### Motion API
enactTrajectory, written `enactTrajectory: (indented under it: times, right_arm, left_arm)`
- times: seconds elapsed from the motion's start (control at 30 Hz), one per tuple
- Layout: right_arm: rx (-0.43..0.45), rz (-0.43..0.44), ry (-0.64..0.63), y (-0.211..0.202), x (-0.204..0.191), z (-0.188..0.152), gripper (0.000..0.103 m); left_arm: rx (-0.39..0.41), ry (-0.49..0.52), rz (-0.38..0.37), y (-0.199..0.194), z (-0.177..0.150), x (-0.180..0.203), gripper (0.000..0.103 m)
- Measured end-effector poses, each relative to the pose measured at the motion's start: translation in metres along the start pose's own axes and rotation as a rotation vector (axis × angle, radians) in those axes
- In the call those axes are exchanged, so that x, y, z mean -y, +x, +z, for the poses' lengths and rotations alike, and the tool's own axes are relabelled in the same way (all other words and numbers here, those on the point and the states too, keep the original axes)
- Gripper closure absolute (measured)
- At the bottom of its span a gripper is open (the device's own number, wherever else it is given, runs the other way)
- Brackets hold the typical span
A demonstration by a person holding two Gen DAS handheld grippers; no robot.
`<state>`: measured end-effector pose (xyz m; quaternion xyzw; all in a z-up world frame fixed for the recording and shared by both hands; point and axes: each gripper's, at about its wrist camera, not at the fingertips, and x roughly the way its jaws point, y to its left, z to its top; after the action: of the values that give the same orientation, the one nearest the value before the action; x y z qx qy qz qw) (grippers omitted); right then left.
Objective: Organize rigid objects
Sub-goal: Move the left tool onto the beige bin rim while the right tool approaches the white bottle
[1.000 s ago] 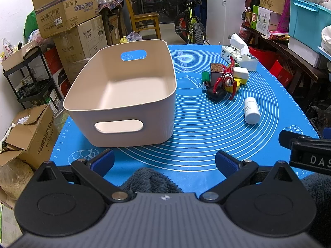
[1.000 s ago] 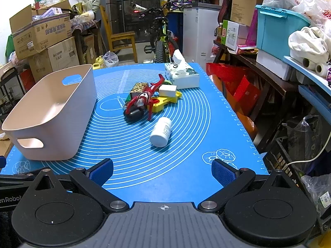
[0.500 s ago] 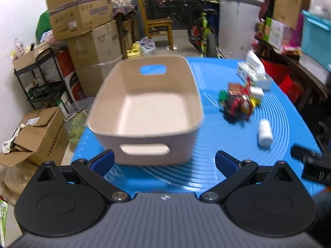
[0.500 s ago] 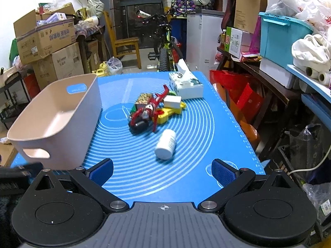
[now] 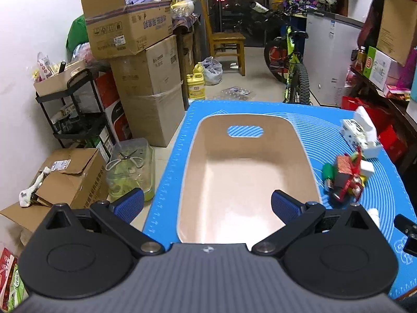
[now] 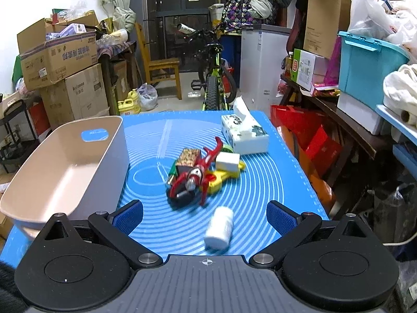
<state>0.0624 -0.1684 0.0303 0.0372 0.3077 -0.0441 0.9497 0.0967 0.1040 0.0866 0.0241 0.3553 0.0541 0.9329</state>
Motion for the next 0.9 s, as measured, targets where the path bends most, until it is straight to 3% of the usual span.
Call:
enactTrajectory:
  times: [0.23,0.4,0.7,0.8,0.9]
  right_arm:
    - [-0.043,-0.024,-0.007,0.036,-0.007,0.005,0.003]
    - [-0.094,-0.041,-0.01,0.062,-0.009,0.001,0.003]
    - [-0.188,-0.076,-0.031,0.098,-0.007,-0.01,0.004]
    - [-0.218,-0.078,-0.031,0.104,-0.004,-0.015,0.005]
    - [-0.251,-0.094,-0.04,0.112,-0.002,-0.018,0.007]
  left_arm:
    - [-0.021,-0.038,0.057,0.029,0.029,-0.036,0.001]
    - [-0.05,-0.046,0.041,0.051,0.042,-0.049,0.001]
    - [-0.206,-0.023,-0.074,0.103,0.024,-0.052,0.003]
    - [-0.256,-0.012,-0.1,0.118,0.017,-0.052,0.013]
    - [-0.306,-0.002,-0.121,0.13,0.011,-0.055,0.017]
